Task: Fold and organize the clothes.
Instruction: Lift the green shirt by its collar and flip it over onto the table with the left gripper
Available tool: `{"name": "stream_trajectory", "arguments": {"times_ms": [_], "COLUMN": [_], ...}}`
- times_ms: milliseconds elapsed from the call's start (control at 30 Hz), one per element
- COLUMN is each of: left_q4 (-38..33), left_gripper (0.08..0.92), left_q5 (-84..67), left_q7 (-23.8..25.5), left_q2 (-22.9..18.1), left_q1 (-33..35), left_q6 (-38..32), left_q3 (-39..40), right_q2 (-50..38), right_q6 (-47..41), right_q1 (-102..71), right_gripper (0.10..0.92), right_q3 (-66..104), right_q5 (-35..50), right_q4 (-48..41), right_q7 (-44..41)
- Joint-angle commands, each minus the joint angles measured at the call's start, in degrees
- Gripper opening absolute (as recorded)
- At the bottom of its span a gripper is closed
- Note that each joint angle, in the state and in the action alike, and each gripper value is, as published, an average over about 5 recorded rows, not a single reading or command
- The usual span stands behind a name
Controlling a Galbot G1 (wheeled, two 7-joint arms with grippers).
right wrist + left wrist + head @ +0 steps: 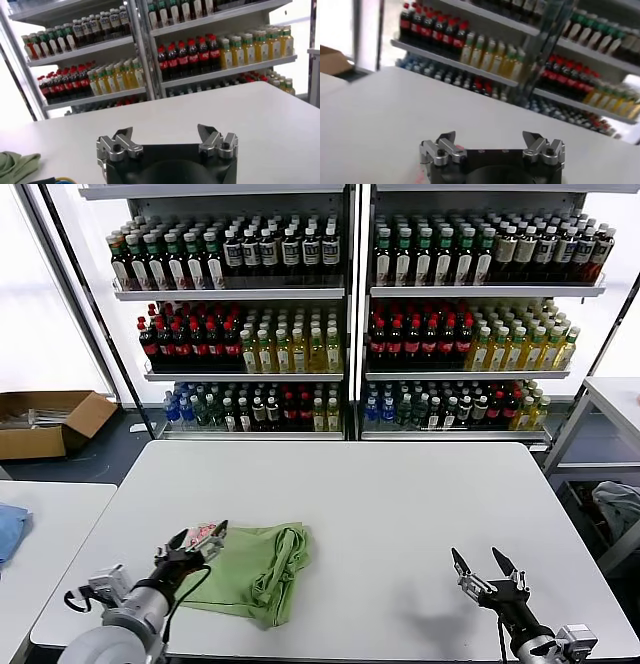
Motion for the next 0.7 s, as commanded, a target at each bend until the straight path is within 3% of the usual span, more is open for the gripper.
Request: {"name": "stream_trajectory", "arguments": {"times_ms": [33,700], "left_q4": [9.6,14.0], "left_gripper": [0.823,0.814], "left_q5": [8.7,10.4], "left_q7": [6.0,8.1], "left_q2": [3.2,-3.2], "left_q1": [0.2,0.8], "left_q6": [0.3,-1.1], "left_q3": [-7.2,-1.7], "right_q2": [0.0,1.1], "right_q6": [0.1,0.1], "right_q1": [-0.5,-0.8], "right_gripper": [0.823,0.823], "right_q3": [0.3,0.2], "right_q5": [-0.1,-1.3], "right_q4": [0.2,0.6], "right_q7": [0.0,0.1]}}
